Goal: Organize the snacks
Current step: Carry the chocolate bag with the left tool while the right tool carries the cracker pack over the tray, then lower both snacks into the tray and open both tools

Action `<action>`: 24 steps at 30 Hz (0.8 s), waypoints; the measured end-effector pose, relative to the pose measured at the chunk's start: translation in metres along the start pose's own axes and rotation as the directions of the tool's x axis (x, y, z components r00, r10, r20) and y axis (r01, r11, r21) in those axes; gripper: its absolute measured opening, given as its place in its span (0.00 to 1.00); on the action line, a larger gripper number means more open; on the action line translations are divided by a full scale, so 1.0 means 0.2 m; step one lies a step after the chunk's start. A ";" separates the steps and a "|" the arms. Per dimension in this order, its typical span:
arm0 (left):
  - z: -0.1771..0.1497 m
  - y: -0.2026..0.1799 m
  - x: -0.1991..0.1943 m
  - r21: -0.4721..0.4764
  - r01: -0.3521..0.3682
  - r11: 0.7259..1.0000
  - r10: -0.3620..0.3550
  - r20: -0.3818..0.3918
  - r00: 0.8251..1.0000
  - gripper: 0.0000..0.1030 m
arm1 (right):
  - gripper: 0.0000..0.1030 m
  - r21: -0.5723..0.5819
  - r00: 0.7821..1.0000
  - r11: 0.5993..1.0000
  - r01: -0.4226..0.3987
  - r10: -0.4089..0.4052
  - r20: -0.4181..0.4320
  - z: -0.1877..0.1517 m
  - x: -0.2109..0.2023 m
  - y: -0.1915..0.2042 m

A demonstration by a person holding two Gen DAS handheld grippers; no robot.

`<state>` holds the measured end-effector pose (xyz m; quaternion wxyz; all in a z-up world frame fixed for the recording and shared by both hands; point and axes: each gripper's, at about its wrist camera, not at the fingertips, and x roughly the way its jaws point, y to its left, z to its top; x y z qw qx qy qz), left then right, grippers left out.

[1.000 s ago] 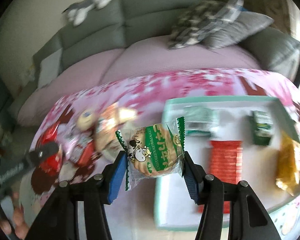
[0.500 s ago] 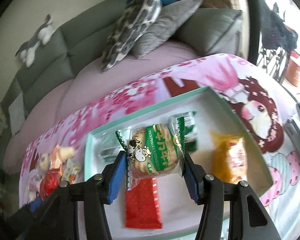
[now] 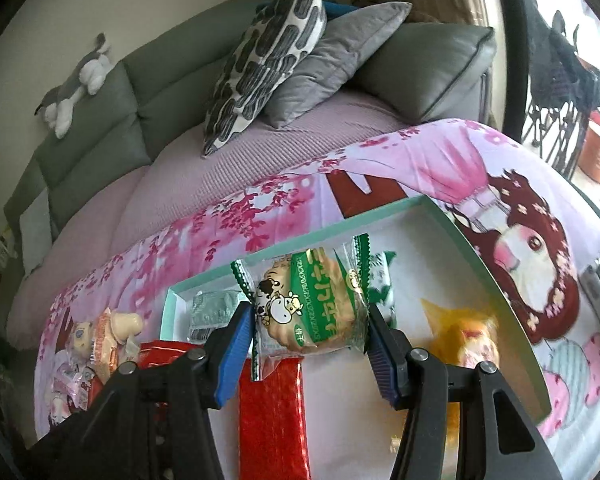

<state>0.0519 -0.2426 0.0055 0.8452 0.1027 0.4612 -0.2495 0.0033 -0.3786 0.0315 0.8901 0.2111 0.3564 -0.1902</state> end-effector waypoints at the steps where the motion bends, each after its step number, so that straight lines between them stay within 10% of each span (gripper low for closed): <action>1: 0.00 -0.01 0.02 0.003 0.002 1.000 -0.002 -0.001 1.000 0.46 | 0.56 -0.010 1.000 1.000 0.001 -0.001 -0.002 0.00 0.02 0.00; 24: 0.00 0.05 0.17 -0.024 -0.010 1.000 0.009 -0.041 0.999 0.48 | 0.58 -0.096 0.996 0.995 0.016 -0.024 -0.083 -0.06 0.22 0.07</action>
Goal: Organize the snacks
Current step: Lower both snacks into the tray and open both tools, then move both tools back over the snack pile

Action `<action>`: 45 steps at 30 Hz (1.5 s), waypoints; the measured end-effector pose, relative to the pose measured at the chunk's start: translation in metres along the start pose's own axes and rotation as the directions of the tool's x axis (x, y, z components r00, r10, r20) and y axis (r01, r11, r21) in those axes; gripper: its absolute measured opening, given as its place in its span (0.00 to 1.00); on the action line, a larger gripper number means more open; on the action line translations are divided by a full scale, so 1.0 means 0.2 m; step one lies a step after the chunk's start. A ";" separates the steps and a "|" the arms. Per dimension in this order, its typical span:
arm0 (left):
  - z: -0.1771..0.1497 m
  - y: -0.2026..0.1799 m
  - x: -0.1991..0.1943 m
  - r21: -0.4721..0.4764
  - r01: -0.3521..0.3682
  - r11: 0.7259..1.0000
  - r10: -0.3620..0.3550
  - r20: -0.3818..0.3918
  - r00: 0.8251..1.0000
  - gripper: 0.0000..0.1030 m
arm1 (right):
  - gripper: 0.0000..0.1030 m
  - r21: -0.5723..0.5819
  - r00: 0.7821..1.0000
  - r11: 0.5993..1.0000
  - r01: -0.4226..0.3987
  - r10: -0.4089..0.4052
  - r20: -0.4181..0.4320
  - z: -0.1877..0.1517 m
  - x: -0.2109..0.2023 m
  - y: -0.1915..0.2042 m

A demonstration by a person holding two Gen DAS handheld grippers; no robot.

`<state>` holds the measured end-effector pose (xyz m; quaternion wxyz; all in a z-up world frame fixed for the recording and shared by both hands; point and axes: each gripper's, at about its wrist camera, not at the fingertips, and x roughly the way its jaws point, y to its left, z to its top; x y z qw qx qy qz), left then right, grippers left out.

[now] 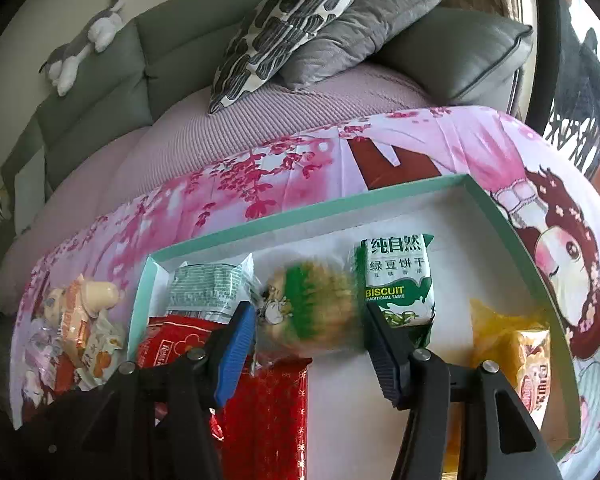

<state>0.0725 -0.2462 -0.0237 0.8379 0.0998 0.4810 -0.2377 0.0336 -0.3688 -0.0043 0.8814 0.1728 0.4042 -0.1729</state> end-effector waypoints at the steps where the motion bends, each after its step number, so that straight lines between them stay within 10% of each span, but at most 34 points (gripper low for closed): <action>1: 0.00 0.00 0.01 -0.003 -0.003 1.000 0.003 -0.004 1.000 0.49 | 0.58 -0.001 1.000 1.000 0.000 0.000 -0.003 0.00 0.00 0.00; 14: 0.01 0.00 -0.01 -0.025 0.041 0.999 -0.041 -0.014 0.999 0.81 | 0.79 -0.015 1.000 1.000 0.022 -0.022 0.005 0.01 -0.05 0.03; 25: 0.07 0.15 -0.19 -0.127 0.029 0.991 -0.022 0.051 0.998 0.82 | 0.82 0.063 0.993 0.996 0.058 -0.063 0.096 0.07 -0.25 -0.08; 36: 0.00 0.71 -0.31 -0.459 -0.125 0.880 0.164 0.045 0.985 0.82 | 0.84 0.066 0.995 0.995 0.078 -0.082 0.053 0.04 -0.23 -0.07; 45: -0.05 0.77 -0.31 -0.484 -0.149 0.862 0.177 0.014 0.984 0.82 | 0.84 -0.034 1.000 0.999 0.016 -0.015 0.015 -0.04 -0.21 0.13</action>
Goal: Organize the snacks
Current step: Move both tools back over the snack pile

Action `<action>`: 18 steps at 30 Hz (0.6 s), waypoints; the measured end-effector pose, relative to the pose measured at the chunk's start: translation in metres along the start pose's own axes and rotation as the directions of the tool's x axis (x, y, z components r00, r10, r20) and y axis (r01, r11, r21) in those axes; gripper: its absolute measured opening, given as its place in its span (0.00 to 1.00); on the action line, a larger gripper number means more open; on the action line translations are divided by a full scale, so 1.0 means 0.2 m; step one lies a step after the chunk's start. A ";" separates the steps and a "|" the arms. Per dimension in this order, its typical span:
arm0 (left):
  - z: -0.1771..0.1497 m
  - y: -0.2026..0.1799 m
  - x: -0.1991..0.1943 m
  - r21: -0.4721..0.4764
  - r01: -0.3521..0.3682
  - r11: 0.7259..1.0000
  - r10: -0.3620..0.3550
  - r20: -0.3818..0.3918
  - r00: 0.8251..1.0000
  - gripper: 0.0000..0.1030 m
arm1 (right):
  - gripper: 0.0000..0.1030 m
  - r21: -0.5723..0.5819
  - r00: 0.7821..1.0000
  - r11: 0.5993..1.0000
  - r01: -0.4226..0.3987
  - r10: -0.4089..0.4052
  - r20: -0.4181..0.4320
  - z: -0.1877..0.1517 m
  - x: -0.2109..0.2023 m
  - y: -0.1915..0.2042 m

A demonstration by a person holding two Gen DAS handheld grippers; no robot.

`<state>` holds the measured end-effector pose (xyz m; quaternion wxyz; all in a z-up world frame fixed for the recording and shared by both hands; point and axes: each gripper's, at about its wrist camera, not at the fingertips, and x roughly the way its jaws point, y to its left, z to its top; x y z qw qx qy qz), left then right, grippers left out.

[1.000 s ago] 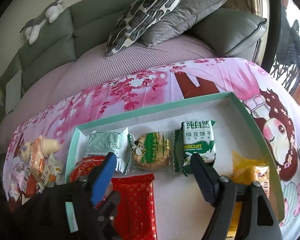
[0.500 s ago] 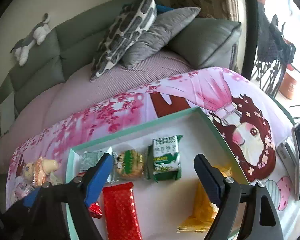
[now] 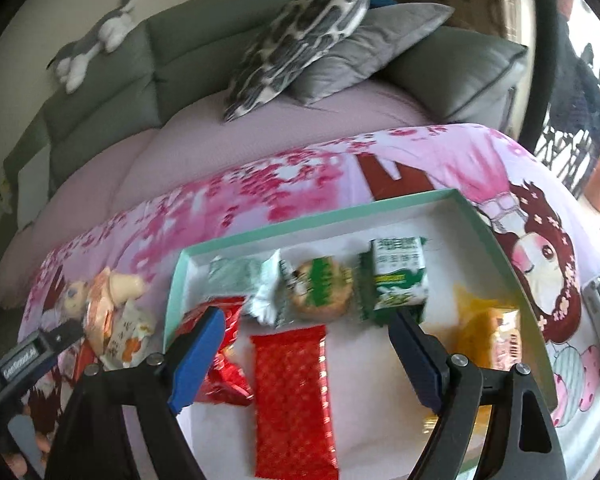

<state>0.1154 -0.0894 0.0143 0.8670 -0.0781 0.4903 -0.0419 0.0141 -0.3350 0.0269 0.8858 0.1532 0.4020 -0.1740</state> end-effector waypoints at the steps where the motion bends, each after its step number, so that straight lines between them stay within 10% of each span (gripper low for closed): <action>1: 0.00 -0.01 0.00 0.004 0.000 1.000 0.000 0.000 1.000 0.82 | 0.84 -0.007 1.000 1.000 0.003 -0.003 -0.001 0.00 0.00 0.01; 7: -0.01 -0.04 0.00 0.043 -0.011 0.999 0.011 0.017 1.000 1.00 | 0.88 -0.001 1.000 1.000 0.012 -0.012 -0.013 -0.01 0.02 -0.01; 18: -0.02 -0.06 0.00 0.054 0.004 0.999 -0.007 0.047 0.999 1.00 | 1.00 0.025 1.000 1.000 0.013 -0.013 0.000 0.00 0.02 -0.04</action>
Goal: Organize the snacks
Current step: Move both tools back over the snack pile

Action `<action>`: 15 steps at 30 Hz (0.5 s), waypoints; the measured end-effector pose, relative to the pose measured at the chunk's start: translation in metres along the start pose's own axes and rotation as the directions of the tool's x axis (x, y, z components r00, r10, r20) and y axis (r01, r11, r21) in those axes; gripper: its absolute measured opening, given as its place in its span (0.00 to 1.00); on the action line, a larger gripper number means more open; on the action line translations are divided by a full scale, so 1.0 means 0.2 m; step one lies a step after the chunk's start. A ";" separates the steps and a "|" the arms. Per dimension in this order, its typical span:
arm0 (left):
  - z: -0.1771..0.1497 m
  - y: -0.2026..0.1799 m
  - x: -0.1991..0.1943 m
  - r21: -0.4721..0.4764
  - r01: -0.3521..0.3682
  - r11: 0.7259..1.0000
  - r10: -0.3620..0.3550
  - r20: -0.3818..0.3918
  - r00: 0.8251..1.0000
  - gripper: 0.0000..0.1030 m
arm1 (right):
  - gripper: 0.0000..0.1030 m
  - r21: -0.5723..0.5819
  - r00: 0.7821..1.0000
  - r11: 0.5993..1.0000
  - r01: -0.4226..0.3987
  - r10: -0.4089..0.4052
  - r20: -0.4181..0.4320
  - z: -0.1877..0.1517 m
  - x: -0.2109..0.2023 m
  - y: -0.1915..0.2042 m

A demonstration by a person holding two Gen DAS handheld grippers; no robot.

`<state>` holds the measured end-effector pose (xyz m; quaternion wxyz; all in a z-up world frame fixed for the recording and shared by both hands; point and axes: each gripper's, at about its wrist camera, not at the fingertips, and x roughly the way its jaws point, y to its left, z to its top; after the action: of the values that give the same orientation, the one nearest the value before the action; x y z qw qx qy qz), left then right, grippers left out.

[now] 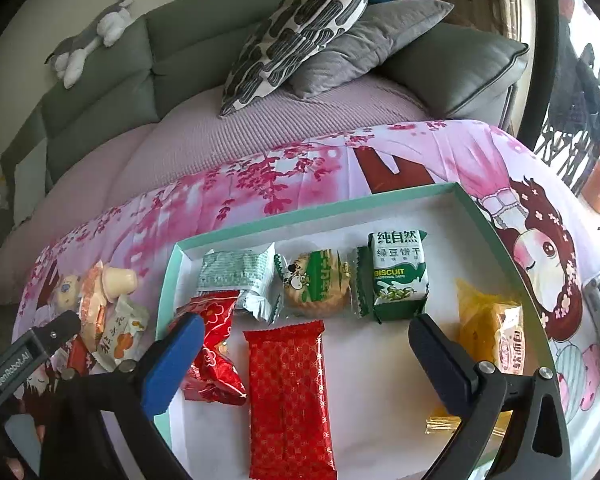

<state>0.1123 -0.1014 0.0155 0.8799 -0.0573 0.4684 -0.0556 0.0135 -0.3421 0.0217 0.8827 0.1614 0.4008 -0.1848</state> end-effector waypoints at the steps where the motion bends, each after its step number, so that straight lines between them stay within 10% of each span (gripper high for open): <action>1: 0.00 0.00 0.00 0.001 -0.002 1.000 0.002 0.001 1.000 1.00 | 1.00 0.006 1.000 1.000 -0.002 0.002 0.002 0.00 0.00 0.00; 15: 0.02 0.09 -0.08 0.025 0.007 1.000 -0.008 0.054 0.999 1.00 | 1.00 -0.013 0.994 0.994 -0.112 0.112 -0.012 -0.01 -0.01 0.04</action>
<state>0.1072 -0.0808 0.0274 0.8926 -0.0497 0.4436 -0.0631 0.0147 -0.3350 0.0234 0.8906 0.1787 0.3971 -0.1313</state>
